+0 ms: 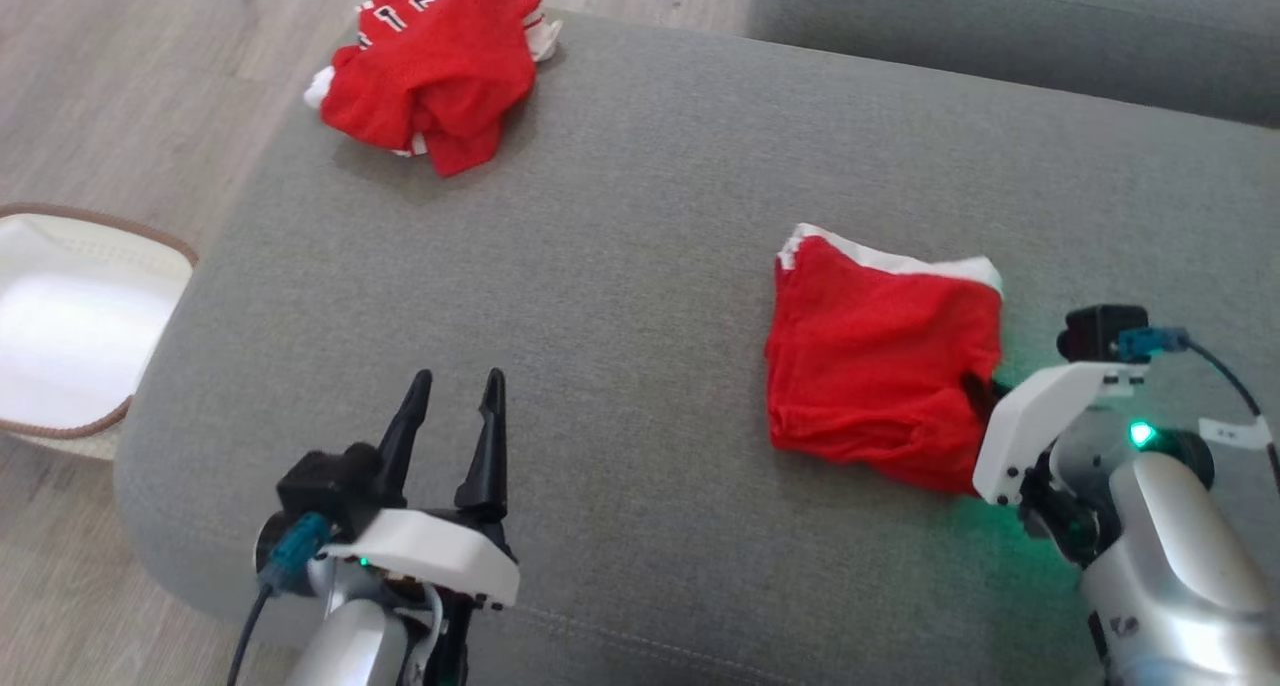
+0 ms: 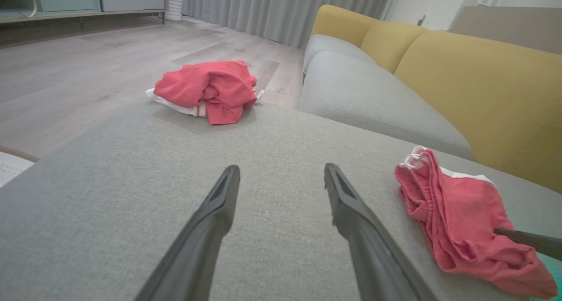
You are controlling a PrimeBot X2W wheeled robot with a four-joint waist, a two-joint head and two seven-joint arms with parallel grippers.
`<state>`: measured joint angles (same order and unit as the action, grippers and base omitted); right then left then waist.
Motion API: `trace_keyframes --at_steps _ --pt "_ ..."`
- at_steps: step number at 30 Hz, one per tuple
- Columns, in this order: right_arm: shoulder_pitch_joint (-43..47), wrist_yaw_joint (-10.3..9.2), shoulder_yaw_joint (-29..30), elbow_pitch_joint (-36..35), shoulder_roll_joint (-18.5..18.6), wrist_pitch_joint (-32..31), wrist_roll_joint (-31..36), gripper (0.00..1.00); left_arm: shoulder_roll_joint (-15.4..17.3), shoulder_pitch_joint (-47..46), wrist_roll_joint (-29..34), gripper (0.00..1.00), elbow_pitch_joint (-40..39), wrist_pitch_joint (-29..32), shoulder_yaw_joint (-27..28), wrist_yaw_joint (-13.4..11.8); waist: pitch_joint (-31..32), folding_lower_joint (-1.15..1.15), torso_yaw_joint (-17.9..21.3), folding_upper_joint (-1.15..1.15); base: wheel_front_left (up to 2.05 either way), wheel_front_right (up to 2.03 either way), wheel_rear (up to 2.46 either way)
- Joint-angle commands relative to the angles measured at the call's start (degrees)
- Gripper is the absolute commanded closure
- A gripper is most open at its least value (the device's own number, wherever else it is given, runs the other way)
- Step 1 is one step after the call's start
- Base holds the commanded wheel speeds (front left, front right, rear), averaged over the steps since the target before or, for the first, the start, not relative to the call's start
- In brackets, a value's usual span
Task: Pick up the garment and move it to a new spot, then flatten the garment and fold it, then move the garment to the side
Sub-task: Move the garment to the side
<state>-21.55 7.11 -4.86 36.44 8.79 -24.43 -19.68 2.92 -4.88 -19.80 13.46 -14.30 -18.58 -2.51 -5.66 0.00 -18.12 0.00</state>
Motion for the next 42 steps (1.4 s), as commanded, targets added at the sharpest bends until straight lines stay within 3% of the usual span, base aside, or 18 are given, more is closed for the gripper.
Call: trace_keyframes --at_steps 1,9,17,21,26,35,42 --pt "-3.14 0.37 -1.54 -1.76 0.96 1.67 -0.32 1.00 -0.03 -3.03 -0.06 0.00 -1.94 -0.70 0.99 0.09 -0.42 0.00 1.06 0.00 0.00 0.00 0.00" --pt "-6.08 0.37 -1.98 -1.73 3.71 4.93 0.75 1.00 -0.04 -3.88 0.64 0.00 -2.67 -0.70 0.63 0.13 -2.53 0.00 7.10 0.00 0.00 0.00 0.00" --pt "-9.45 0.37 -0.35 -3.50 7.54 6.06 2.19 1.00 -0.04 -6.46 1.70 0.00 -3.71 -0.70 0.09 0.37 -7.25 0.00 19.24 0.00 0.00 0.00 0.00" --pt "-10.84 0.37 1.50 -4.18 7.40 7.38 2.57 1.00 -0.04 -8.83 2.54 0.00 -3.81 -0.70 -0.47 0.59 -9.56 0.00 25.04 0.00 0.00 0.00 0.00" --pt "-10.92 0.37 2.95 -4.73 6.52 9.13 2.79 1.00 -0.04 -10.82 3.33 0.00 -2.44 -0.70 -1.98 1.15 -10.86 0.00 29.52 0.00 0.00 0.00 0.00" --pt "-11.54 0.37 6.52 -5.01 7.00 10.37 4.46 1.00 0.34 -12.03 4.19 0.00 -1.90 -0.70 -2.21 1.03 -12.51 0.00 29.21 0.00 0.00 0.00 0.00" --pt "-16.21 0.37 7.50 -3.05 11.62 9.44 9.94 1.00 0.84 -12.13 4.51 0.00 -2.64 -0.70 -1.39 0.62 -13.63 0.00 25.23 0.00 0.00 0.00 0.00"
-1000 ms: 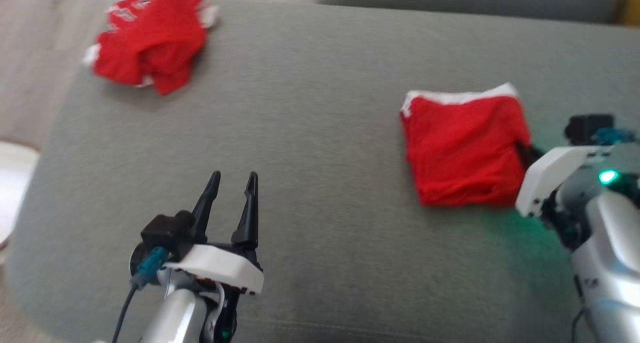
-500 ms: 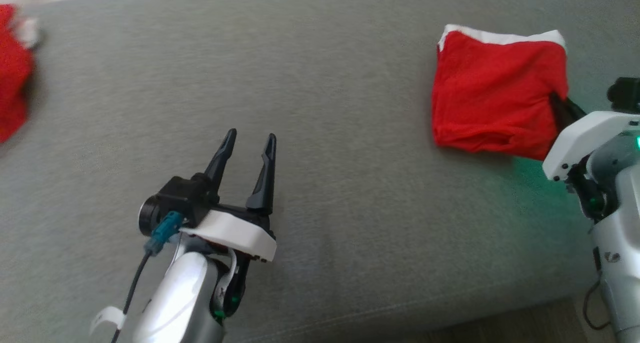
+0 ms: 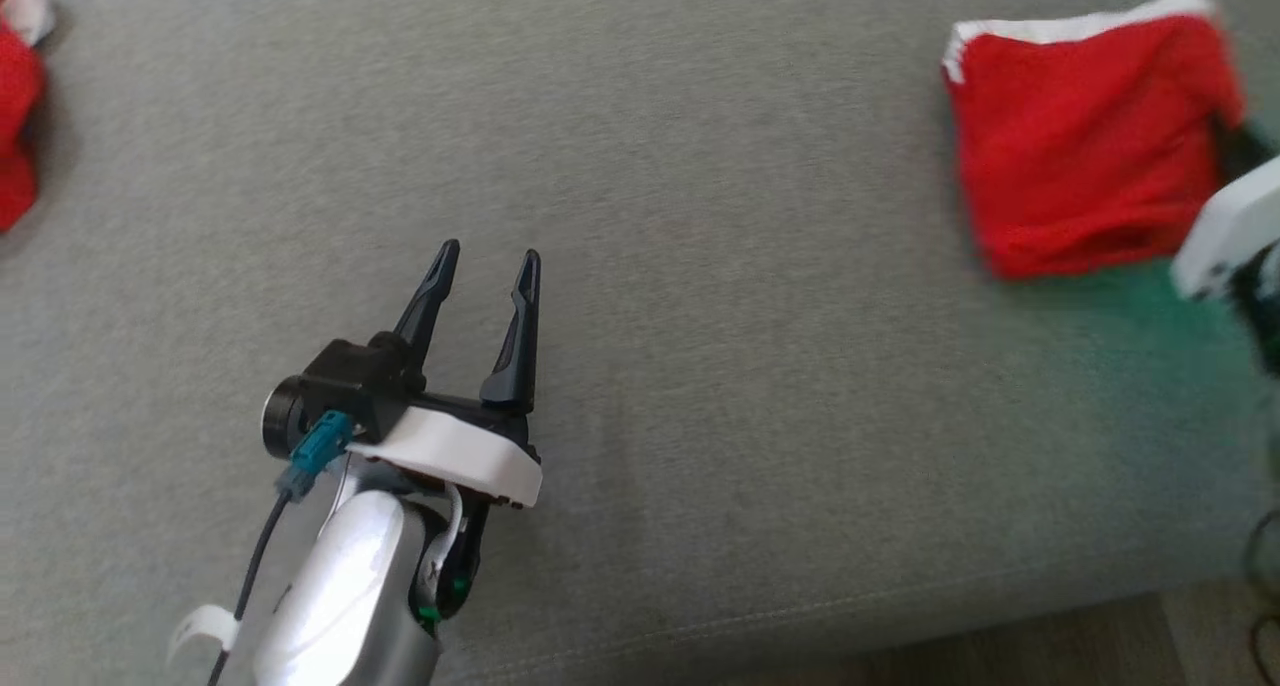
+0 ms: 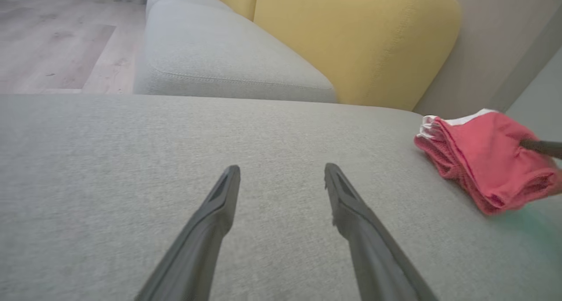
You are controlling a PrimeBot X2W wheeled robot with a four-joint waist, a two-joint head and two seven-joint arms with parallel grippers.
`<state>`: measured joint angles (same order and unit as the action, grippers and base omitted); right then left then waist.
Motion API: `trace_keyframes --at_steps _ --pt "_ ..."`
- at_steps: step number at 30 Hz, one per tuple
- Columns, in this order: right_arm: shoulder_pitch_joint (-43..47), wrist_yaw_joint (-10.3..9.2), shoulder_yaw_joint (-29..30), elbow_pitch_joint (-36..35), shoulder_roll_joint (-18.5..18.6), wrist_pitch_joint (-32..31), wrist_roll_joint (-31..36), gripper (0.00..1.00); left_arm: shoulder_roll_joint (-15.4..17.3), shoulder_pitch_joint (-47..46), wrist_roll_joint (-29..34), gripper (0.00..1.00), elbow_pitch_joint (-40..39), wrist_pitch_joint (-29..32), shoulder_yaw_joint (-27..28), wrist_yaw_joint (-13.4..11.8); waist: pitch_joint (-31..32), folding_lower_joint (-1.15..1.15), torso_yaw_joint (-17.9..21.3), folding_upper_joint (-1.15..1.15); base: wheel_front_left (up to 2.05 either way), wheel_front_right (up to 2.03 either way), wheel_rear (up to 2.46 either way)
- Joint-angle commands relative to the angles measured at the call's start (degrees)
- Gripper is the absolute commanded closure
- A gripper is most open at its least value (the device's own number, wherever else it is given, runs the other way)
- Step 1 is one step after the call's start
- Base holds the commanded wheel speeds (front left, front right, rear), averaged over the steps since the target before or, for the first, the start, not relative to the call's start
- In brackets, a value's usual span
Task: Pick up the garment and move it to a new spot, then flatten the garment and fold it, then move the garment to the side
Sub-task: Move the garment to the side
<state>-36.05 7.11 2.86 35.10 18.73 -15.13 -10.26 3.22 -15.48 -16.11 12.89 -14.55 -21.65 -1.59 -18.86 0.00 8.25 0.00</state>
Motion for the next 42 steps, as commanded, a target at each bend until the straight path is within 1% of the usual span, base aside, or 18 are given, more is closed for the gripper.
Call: trace_keyframes --at_steps 1,6,9,10,17,22,24,25,26,30,34,36,42 --pt "-2.44 0.37 -0.06 -1.15 2.66 -0.16 1.50 1.00 0.59 -1.57 0.85 0.00 -2.11 -0.45 1.69 -0.29 -0.58 0.00 -1.86 0.00 0.00 0.00 0.00" --pt "-5.38 0.37 2.14 1.88 7.80 -0.93 5.00 1.00 0.95 -1.63 1.15 0.00 -2.67 -0.45 2.00 -0.61 -1.46 0.00 -4.93 0.00 0.00 0.00 0.00" --pt "-6.47 0.37 4.59 3.79 9.93 -1.05 6.29 1.00 1.24 -1.48 1.20 0.00 -2.97 -0.45 2.34 -0.86 -1.96 0.00 -6.15 0.00 0.00 0.00 0.00" --pt "-6.47 0.37 4.59 3.79 9.93 -1.05 6.29 1.00 1.24 -1.48 1.20 0.00 -2.97 -0.45 2.34 -0.86 -1.96 0.00 -6.15 0.00 0.00 0.00 0.00" --pt "-6.99 0.37 10.68 6.06 13.10 -0.54 9.58 1.00 1.80 -0.98 1.05 0.00 -3.70 -0.45 3.02 -0.96 -2.43 0.00 -7.10 0.00 0.00 0.00 0.00" --pt "-7.11 0.37 13.41 6.12 12.96 0.44 13.01 1.00 1.78 -0.70 1.17 0.00 -3.65 -0.45 2.82 -1.09 -2.19 0.00 -7.21 0.00 0.00 0.00 0.00" --pt "-7.16 0.37 13.90 5.95 12.45 1.29 14.77 0.57 1.86 -0.57 1.17 0.00 -3.59 -0.45 2.72 -1.08 -2.08 0.00 -7.21 0.00 0.00 0.00 0.00" --pt "-7.16 0.37 13.81 5.79 12.26 2.01 15.88 0.15 1.91 -0.55 1.17 0.00 -3.55 -0.45 2.67 -1.07 -2.06 0.00 -7.22 0.00 0.00 0.00 0.00" --pt "-7.29 0.37 14.12 5.69 11.92 3.01 16.62 0.00 1.95 -0.53 1.17 0.00 -3.50 -0.45 2.61 -1.08 -2.03 0.00 -7.23 0.00 0.00 0.00 0.00" --pt "-7.68 0.37 15.39 5.81 10.77 7.75 20.00 0.00 2.13 -0.47 1.16 0.00 -3.29 -0.45 2.36 -1.16 -1.86 0.00 -7.32 0.00 0.00 0.00 0.00" --pt "-8.34 0.37 15.18 7.26 9.32 11.69 21.11 0.00 2.31 -0.28 0.99 0.00 -3.09 -0.45 2.27 -1.29 -1.46 0.00 -7.27 0.00 0.00 0.00 0.00" --pt "-9.09 0.37 14.01 8.11 8.04 13.77 21.21 0.00 2.38 -0.11 0.77 0.00 -2.90 -0.45 2.27 -1.37 -0.84 0.00 -7.08 0.00 0.00 0.00 0.00" --pt "-10.24 0.37 10.23 7.47 5.11 16.46 20.01 0.00 2.41 0.19 0.33 0.00 -2.59 -0.45 2.58 -1.57 1.72 0.00 -6.76 0.00 0.00 0.00 0.00"
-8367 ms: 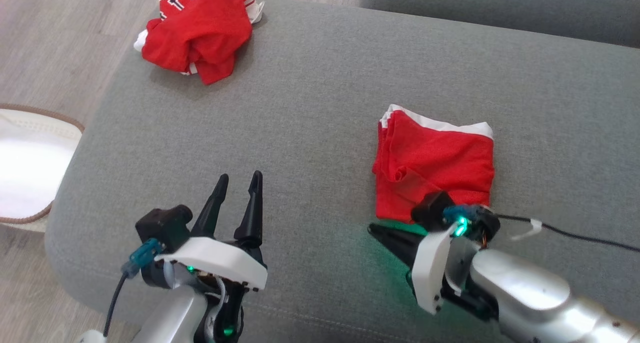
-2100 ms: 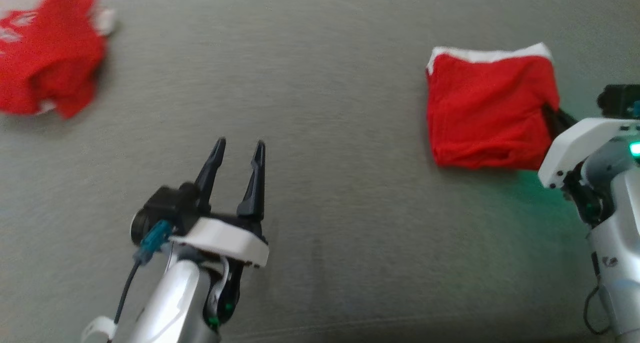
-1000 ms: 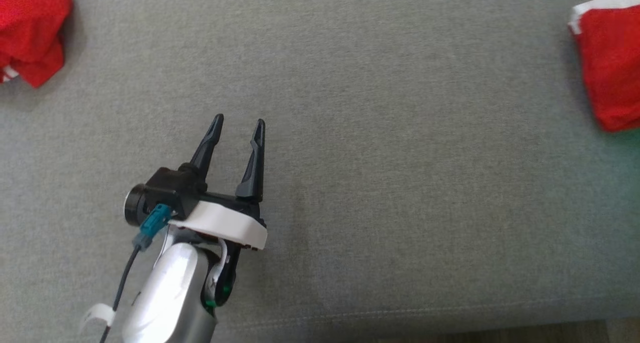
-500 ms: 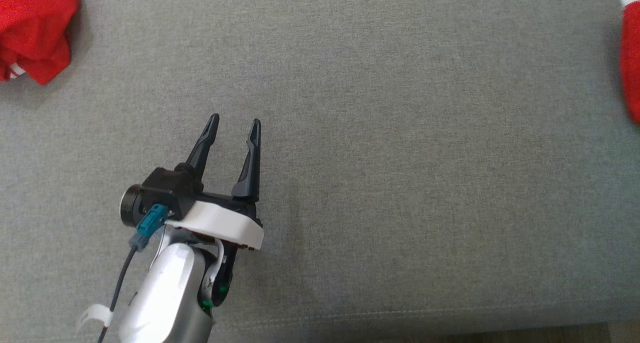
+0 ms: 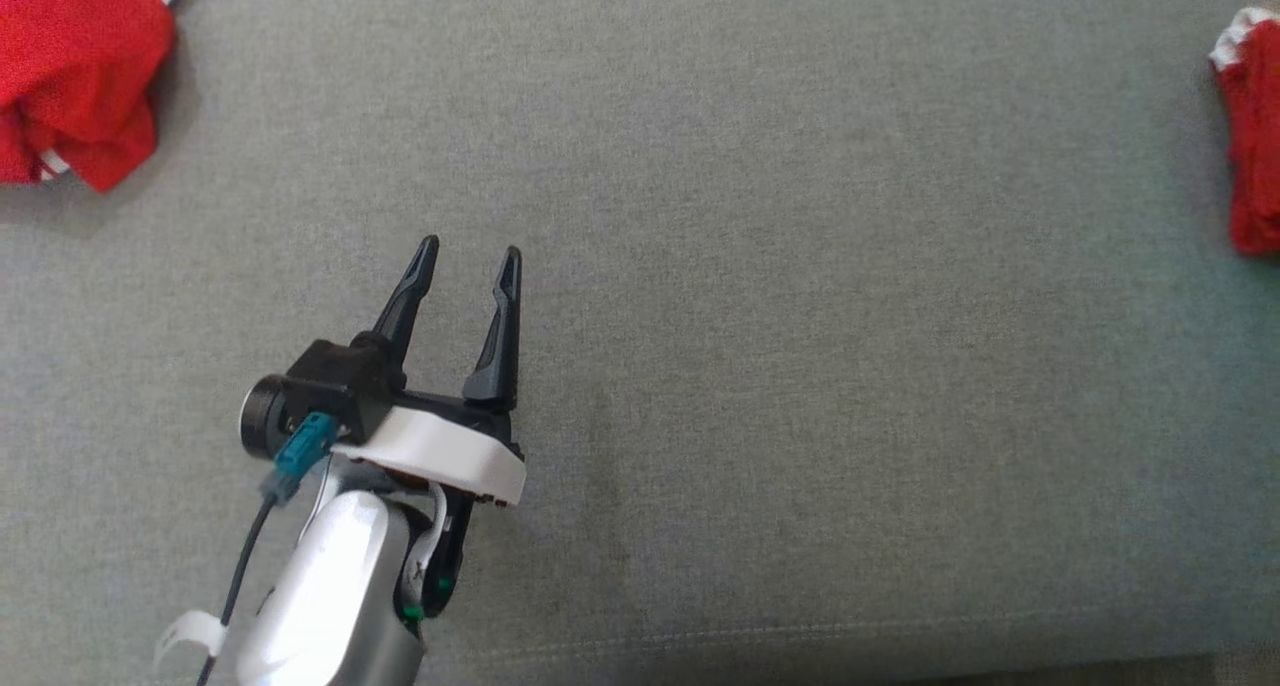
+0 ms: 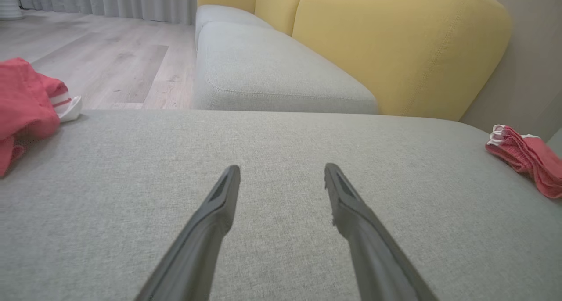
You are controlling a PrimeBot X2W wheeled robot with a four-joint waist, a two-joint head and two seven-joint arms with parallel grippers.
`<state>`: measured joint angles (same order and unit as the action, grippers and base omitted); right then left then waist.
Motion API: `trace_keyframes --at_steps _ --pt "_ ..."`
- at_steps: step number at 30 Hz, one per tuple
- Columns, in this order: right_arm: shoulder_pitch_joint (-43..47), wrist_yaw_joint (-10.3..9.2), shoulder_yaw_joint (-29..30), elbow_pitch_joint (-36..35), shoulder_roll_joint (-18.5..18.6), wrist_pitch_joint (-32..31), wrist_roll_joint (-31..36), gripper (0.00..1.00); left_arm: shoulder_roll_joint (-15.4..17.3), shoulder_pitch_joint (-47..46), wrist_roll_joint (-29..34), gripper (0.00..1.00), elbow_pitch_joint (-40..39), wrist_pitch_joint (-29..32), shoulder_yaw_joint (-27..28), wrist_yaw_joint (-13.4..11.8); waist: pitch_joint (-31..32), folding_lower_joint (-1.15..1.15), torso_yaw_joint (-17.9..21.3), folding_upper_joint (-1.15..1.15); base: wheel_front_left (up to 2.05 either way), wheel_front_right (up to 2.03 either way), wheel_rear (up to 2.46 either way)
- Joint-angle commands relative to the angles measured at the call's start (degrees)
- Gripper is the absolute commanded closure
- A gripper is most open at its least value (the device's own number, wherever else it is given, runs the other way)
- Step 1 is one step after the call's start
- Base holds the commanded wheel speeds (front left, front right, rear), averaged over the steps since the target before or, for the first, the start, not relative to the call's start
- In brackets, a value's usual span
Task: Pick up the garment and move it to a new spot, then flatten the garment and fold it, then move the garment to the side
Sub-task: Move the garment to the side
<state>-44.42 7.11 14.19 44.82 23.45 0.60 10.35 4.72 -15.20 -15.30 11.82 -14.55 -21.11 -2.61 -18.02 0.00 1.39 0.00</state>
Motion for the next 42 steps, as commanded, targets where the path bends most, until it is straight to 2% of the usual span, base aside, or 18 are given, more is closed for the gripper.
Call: trace_keyframes --at_steps 1,9,14,25,30,33,42 --pt "-1.89 0.37 -1.79 -2.70 -0.28 1.10 -1.24 0.00 0.98 -0.06 -0.53 0.00 -1.49 -0.45 2.25 -0.58 1.45 0.00 0.13 0.00 0.00 0.00 0.00" --pt "1.08 0.37 -9.22 -8.46 -7.38 3.95 -5.23 0.00 1.16 0.41 -1.26 0.00 0.16 -0.45 5.81 -1.37 6.62 0.00 0.03 0.00 0.00 0.00 0.00" --pt "4.68 0.37 -11.16 -10.63 -11.10 5.67 -8.96 0.00 0.87 1.63 -1.76 0.00 1.53 -0.45 7.92 -1.49 9.45 0.00 -0.58 0.00 0.00 0.00 0.00" --pt "23.05 0.37 -9.84 -19.56 -19.02 7.78 -11.64 0.00 -0.77 7.34 -2.50 0.00 4.81 -0.45 10.04 -0.61 16.98 0.00 -4.33 0.00 0.00 0.00 0.00" --pt "31.71 0.37 -9.20 -24.81 -20.48 9.31 -12.91 0.00 -1.32 9.78 -2.97 0.00 5.42 -0.45 9.93 -0.45 18.84 0.00 -5.78 0.00 0.00 0.00 0.00" --pt "35.67 0.37 -12.05 -26.48 -20.54 10.34 -16.17 0.00 -1.51 11.22 -3.10 0.00 5.58 -0.45 9.86 -0.54 19.35 0.00 -5.93 0.00 0.00 0.00 0.00" --pt "43.56 0.37 -15.65 -29.95 -20.56 11.43 -19.02 0.00 -1.76 13.68 -2.75 0.00 4.70 -0.45 9.09 -0.96 20.61 0.00 -6.46 0.00 0.00 0.00 0.00"
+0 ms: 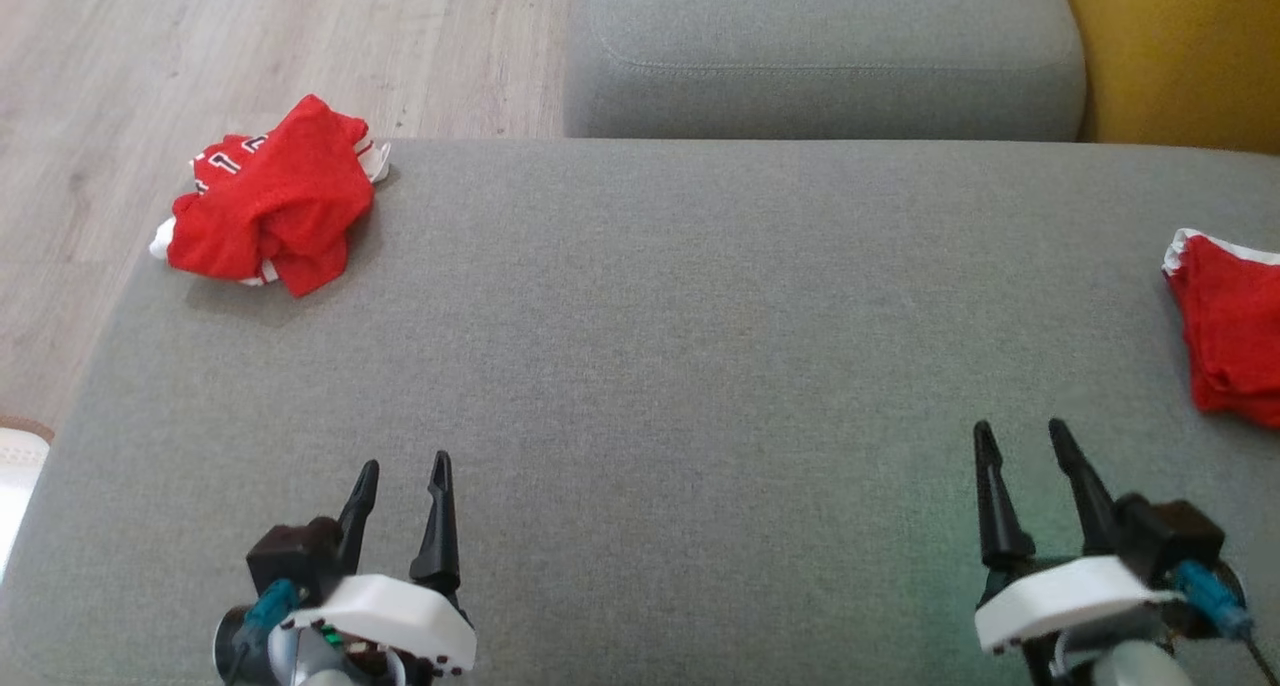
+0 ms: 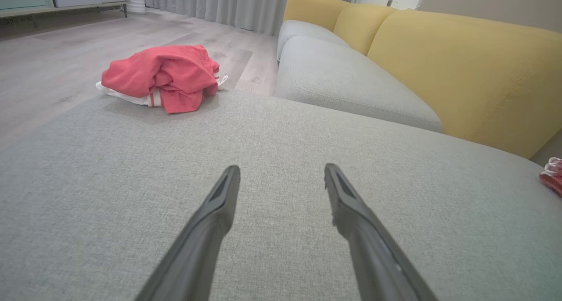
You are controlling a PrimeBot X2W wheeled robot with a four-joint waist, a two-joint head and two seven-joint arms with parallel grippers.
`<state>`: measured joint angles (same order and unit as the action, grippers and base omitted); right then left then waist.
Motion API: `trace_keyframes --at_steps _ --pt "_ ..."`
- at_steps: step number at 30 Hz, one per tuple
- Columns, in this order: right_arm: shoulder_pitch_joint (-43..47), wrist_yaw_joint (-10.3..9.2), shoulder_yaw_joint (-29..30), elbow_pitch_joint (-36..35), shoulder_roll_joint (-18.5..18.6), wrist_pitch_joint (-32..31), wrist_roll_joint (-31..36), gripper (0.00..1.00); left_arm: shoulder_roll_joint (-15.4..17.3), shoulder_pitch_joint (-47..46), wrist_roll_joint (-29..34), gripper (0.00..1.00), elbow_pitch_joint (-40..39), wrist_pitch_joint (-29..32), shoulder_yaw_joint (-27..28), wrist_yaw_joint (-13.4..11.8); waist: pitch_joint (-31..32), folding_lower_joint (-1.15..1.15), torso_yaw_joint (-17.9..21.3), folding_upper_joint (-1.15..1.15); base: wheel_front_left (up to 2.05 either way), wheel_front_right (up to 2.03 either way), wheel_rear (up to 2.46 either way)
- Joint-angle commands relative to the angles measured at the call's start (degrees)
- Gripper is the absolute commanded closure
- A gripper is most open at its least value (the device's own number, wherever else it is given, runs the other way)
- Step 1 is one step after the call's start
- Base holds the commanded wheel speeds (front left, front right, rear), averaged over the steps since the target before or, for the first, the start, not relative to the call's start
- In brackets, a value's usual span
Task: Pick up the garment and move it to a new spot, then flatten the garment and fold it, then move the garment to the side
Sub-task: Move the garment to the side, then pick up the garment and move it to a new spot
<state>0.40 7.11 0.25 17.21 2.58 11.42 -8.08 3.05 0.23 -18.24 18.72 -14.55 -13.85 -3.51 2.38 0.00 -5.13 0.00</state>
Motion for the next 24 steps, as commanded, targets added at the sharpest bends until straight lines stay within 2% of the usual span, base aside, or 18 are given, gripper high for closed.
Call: trace_keyframes --at_steps 1,24 --pt "-0.86 0.37 -1.86 -2.62 0.31 0.56 -0.76 0.00 -0.10 -1.59 0.31 0.00 -2.45 -0.45 1.88 -0.13 0.34 0.00 0.10 0.00 0.00 0.00 0.00" --pt "1.06 0.37 -1.93 -5.33 0.30 -2.17 -0.06 0.00 -0.16 -1.31 1.04 0.00 -3.74 -0.45 1.89 0.08 0.54 0.00 0.62 0.00 0.00 0.00 0.00"
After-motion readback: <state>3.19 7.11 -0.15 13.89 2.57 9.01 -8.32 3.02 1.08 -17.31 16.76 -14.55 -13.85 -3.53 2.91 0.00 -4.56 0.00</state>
